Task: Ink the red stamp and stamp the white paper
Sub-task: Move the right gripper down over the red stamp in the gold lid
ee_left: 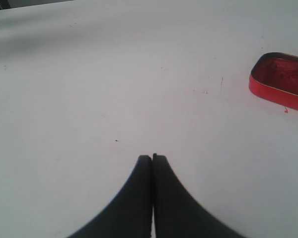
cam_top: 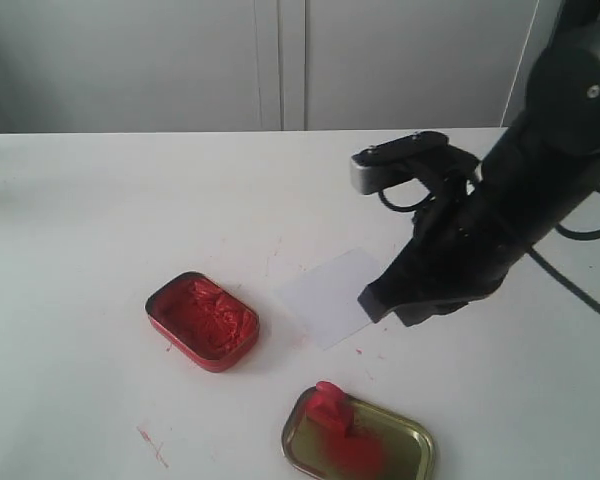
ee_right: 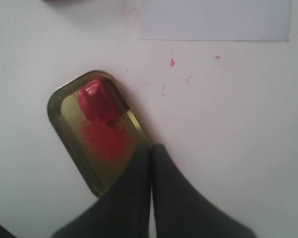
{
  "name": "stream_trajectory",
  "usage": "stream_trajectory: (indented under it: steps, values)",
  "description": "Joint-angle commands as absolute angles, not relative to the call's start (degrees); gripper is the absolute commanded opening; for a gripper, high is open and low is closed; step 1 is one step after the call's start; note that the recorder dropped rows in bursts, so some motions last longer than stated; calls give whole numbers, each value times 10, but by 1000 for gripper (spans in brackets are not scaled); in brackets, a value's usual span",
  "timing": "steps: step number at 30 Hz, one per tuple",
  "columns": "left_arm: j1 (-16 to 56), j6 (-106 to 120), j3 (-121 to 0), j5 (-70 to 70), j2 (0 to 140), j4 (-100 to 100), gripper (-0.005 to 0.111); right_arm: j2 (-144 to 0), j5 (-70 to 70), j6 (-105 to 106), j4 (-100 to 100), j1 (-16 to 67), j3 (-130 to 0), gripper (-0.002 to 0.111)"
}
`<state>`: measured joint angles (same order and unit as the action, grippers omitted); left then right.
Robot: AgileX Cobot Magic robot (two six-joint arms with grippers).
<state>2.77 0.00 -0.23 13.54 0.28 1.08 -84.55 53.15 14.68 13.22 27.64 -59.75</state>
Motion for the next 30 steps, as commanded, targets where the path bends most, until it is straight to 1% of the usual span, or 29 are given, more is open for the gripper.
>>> stream_trajectory:
  steps: [1,9,13,16,18,19,21,24,28,30]
  values:
    - [27,0,0,133,0,14,0,-877,546,154,134,313,-620,0]
    - [27,0,0,133,0,14,0,-945,563,168,128,391,-662,0]
    - [27,0,0,133,0,14,0,-968,560,182,58,434,-668,0]
    - [27,0,0,133,0,14,0,-975,554,182,29,440,-668,1]
    - [27,0,0,133,0,14,0,-983,548,178,29,440,-668,11]
    - [27,0,0,133,0,14,0,-989,548,178,29,440,-668,18]
    - [27,0,0,133,0,14,0,-1000,538,178,29,440,-668,29]
    - [27,0,0,133,0,14,0,-1002,518,178,29,440,-668,34]
    - [27,0,0,133,0,14,0,-1002,498,178,29,440,-668,34]
    - [27,0,0,133,0,14,0,-1002,498,178,29,440,-668,38]
